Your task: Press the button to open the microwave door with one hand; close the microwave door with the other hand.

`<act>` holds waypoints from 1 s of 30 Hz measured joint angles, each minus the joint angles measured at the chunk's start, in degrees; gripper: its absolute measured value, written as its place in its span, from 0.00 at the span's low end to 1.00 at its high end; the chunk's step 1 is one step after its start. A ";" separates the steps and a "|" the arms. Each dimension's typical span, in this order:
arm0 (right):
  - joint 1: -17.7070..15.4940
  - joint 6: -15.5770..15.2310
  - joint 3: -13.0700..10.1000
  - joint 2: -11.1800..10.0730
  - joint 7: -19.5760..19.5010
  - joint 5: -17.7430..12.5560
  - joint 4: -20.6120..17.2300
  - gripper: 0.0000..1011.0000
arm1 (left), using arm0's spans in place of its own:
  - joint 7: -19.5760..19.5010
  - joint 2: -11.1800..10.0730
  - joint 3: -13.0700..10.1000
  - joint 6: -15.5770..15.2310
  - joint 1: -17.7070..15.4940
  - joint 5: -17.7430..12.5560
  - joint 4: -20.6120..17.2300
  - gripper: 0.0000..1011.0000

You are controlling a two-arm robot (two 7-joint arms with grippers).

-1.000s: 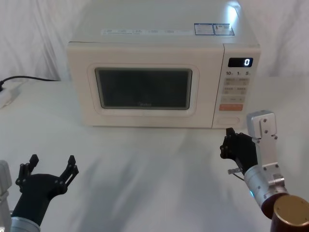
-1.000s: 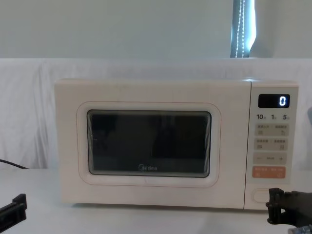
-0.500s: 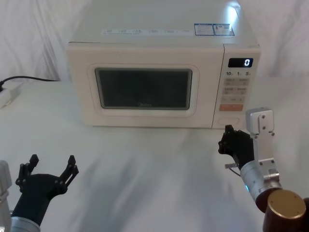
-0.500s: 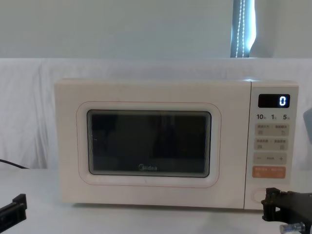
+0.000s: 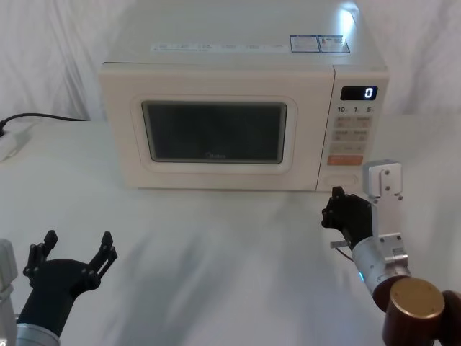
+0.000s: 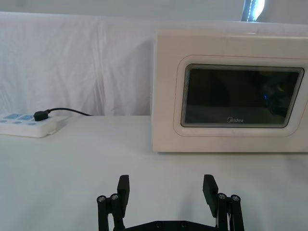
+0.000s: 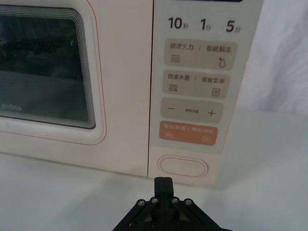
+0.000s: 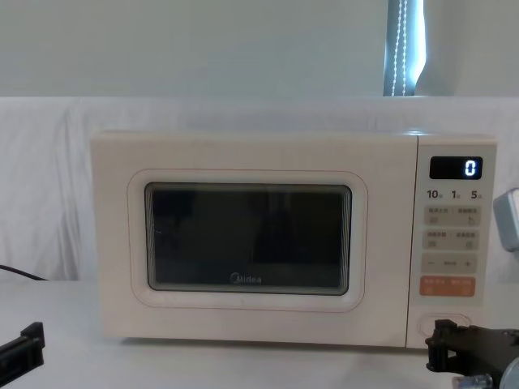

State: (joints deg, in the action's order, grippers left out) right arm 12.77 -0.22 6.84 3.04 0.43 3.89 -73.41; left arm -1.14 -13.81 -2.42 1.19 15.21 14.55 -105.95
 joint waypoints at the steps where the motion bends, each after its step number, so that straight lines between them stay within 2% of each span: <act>1: 0.23 0.08 -0.02 0.05 -0.03 0.00 0.37 0.00 | 0.00 0.00 0.00 0.00 0.00 0.00 0.00 0.99; 10: 3.06 1.00 -0.46 0.57 -0.60 0.08 4.88 0.00 | 0.00 0.00 0.00 0.00 0.00 0.00 0.00 0.99; 21: 5.07 1.45 -1.11 0.72 -1.31 0.40 7.43 0.00 | 0.00 0.00 0.00 0.00 0.00 0.00 0.00 0.99; 30: 6.60 0.51 -1.07 0.37 -1.58 1.70 8.36 0.00 | 0.00 0.00 0.00 0.00 0.00 0.00 0.00 0.99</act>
State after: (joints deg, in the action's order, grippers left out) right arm 19.37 0.29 5.77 3.42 -1.15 5.59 -65.05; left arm -1.14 -13.81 -2.41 1.19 15.21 14.55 -105.95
